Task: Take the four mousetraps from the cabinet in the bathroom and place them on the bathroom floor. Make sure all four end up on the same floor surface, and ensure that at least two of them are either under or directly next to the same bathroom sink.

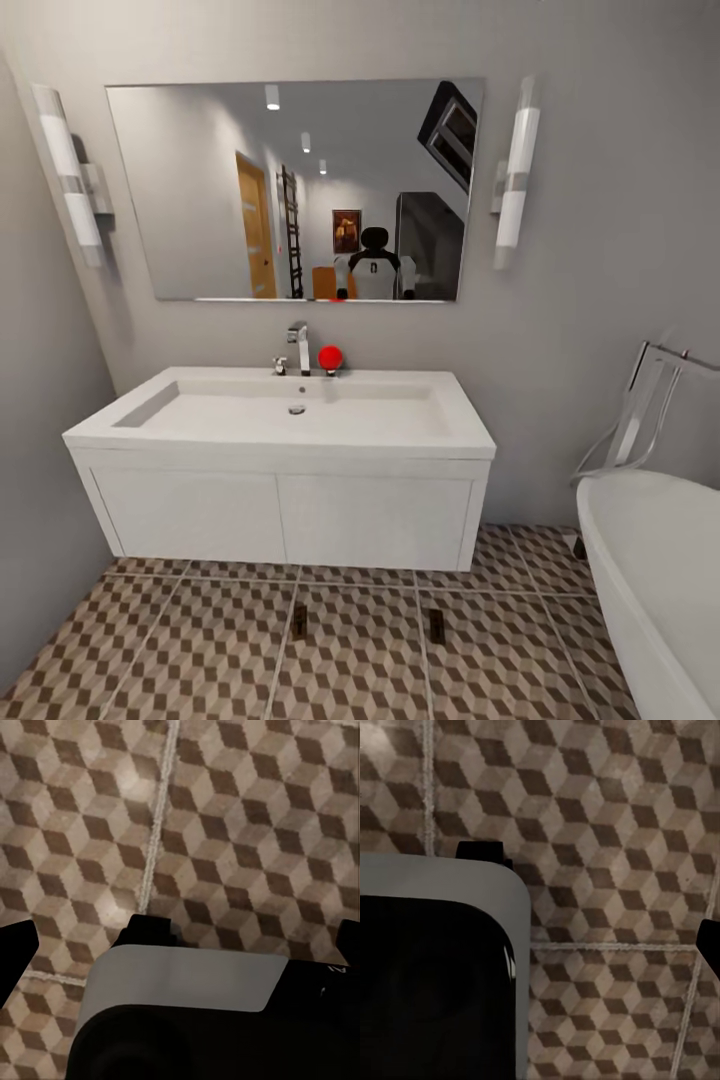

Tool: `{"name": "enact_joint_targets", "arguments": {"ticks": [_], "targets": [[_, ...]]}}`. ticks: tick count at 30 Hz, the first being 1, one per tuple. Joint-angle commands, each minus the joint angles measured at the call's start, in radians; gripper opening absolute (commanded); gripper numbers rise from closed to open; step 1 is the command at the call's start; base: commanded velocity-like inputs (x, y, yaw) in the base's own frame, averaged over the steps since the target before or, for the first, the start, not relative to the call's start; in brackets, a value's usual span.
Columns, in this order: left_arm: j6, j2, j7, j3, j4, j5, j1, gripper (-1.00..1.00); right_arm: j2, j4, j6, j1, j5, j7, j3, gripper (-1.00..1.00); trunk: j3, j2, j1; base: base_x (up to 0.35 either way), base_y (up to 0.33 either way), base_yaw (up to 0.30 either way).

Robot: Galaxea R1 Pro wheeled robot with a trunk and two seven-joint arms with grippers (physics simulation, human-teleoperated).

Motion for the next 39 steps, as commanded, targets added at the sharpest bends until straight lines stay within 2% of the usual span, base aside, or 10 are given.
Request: {"name": "enact_joint_targets", "arguments": {"ticks": [1, 23, 29, 39], "targets": [[-0.003, -0.001, 0.003, -0.009, 0.001, 0.008, 0.0, 1.0, 0.0, 0.003, -0.005, -0.001, 0.01, -0.004, -0.006, 1.0, 0.002, 0.007, -0.004, 0.0, 0.0, 0.0], [-0.003, -0.002, 0.003, -0.009, 0.001, 0.004, 0.0, 1.0, 0.005, 0.003, -0.006, -0.002, 0.007, -0.005, -0.006, 1.0, 0.071, 0.161, -0.088, 0.0, 0.0, 0.0], [-0.004, -0.002, 0.002, -0.009, 0.001, 0.001, 0.0, 1.0, 0.006, 0.003, -0.006, -0.001, 0.004, -0.005, -0.006, 1.0, 0.071, 0.161, -0.088, 0.0, 0.0, 0.05], [-0.005, -0.002, 0.002, -0.009, 0.001, 0.0, 0.0, 1.0, 0.006, 0.003, -0.003, -0.002, 0.002, -0.005, -0.006, 1.0, 0.071, 0.161, -0.088, 0.0, 0.0, 0.22]]}}
